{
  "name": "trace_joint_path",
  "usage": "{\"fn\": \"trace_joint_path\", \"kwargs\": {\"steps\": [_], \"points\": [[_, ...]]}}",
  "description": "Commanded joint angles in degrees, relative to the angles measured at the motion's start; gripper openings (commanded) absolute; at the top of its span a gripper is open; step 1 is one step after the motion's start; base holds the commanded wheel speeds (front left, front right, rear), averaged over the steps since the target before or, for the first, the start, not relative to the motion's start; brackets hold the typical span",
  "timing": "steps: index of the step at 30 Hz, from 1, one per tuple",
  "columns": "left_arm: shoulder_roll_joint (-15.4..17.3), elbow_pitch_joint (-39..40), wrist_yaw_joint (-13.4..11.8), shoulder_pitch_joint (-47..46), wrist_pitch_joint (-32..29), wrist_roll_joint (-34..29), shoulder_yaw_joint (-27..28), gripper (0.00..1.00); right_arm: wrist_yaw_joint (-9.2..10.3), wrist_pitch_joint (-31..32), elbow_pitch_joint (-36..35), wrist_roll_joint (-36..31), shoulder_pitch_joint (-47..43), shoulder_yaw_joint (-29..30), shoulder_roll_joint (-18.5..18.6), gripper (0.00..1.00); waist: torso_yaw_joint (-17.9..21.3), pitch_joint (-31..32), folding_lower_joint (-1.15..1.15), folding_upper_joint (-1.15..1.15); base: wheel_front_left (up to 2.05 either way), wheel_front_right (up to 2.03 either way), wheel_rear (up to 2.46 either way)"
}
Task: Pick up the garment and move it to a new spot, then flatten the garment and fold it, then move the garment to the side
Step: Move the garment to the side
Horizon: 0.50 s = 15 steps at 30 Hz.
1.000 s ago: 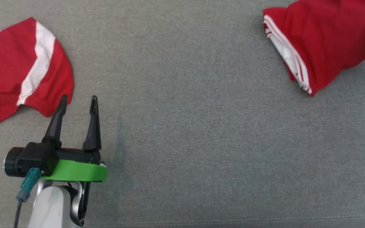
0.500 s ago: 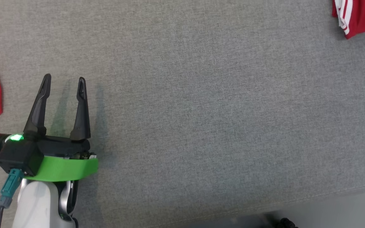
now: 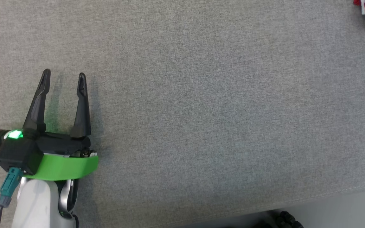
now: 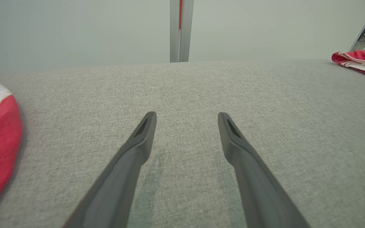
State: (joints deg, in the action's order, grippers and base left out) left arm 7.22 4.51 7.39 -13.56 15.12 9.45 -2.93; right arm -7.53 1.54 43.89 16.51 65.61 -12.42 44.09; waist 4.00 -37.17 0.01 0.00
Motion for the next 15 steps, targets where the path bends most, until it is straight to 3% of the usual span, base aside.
{"fn": "trace_joint_path", "kwargs": {"steps": [1, 6, 15], "points": [[-0.09, -0.45, 0.16, -1.07, 0.02, 0.02, 0.01, 1.00, 0.07, -1.07, 0.34, -0.82, 0.65, 0.43, -0.06, 1.00, -0.36, 0.51, -0.01, 0.00, 0.00, 0.00, 0.00], [-0.75, -2.48, 0.16, 0.24, 0.01, 0.46, 0.57, 1.00, 0.07, -3.94, 1.16, -2.07, -1.29, -0.26, -2.37, 1.00, -0.84, 4.28, -0.01, 0.00, 0.00, 0.00, 0.00], [-2.33, -7.67, 0.09, 6.66, 0.02, 0.76, 2.97, 1.00, 0.07, -11.79, 0.17, -0.93, -9.04, -3.14, -8.99, 1.00, -1.40, 17.65, -0.01, 0.00, 0.00, 0.00, 0.00]]}}
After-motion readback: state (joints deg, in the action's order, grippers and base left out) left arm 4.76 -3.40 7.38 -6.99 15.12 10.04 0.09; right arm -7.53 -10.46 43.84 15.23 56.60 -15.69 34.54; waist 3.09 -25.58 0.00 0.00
